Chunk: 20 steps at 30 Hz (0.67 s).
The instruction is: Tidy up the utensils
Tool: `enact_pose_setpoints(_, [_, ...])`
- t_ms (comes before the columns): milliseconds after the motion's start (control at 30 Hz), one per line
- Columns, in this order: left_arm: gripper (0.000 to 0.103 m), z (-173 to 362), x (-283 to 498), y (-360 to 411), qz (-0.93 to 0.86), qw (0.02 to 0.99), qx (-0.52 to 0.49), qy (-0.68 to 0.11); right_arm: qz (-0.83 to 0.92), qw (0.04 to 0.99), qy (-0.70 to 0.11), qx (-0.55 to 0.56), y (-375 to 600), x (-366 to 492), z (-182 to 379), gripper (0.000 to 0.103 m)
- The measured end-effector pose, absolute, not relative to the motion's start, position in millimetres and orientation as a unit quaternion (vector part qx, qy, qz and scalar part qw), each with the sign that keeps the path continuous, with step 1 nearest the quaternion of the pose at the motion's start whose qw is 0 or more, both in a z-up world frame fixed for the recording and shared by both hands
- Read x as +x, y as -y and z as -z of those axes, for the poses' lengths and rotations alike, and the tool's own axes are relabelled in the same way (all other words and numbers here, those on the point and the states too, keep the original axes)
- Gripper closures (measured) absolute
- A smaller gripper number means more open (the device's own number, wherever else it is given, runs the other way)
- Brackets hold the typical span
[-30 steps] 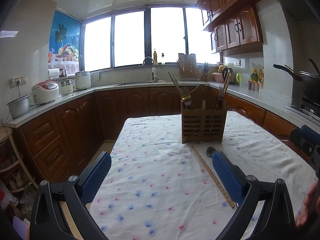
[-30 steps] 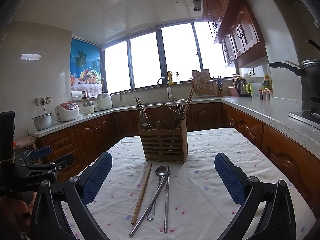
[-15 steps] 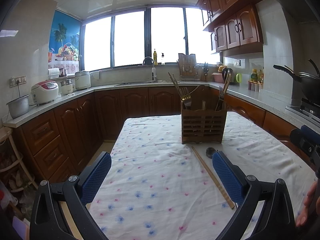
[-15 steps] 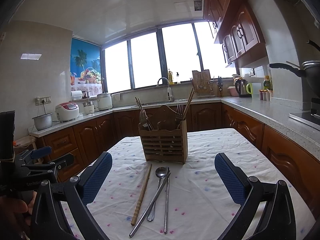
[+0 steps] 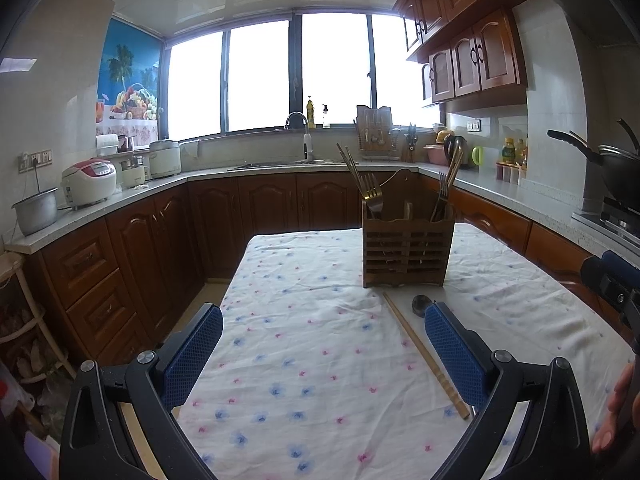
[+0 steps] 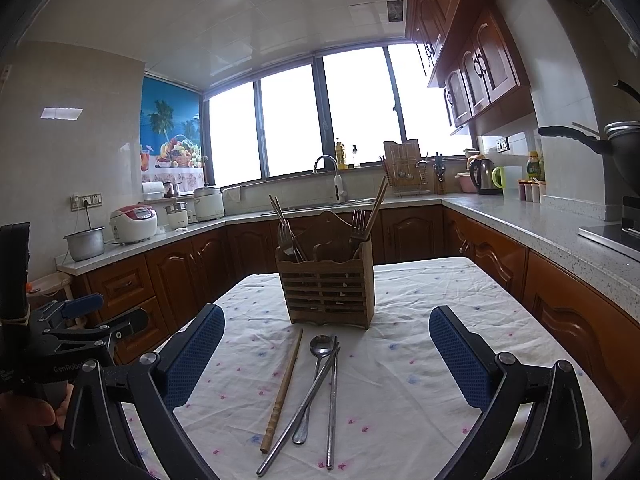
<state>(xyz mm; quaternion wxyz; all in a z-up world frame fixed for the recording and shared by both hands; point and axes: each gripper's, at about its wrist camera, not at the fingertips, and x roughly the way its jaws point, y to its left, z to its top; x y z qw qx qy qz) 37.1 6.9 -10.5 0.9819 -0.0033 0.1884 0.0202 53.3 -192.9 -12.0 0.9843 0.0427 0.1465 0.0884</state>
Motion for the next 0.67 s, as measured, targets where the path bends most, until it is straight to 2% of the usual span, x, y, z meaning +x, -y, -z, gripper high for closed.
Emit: enact_pose_setpoints(667, [0.001, 8.2, 44.1, 5.6, -0.014, 0.979, -0.010, -0.203, -0.090, 0.982, -0.162, 0.046, 194.6, 65.0, 14.5, 0.000])
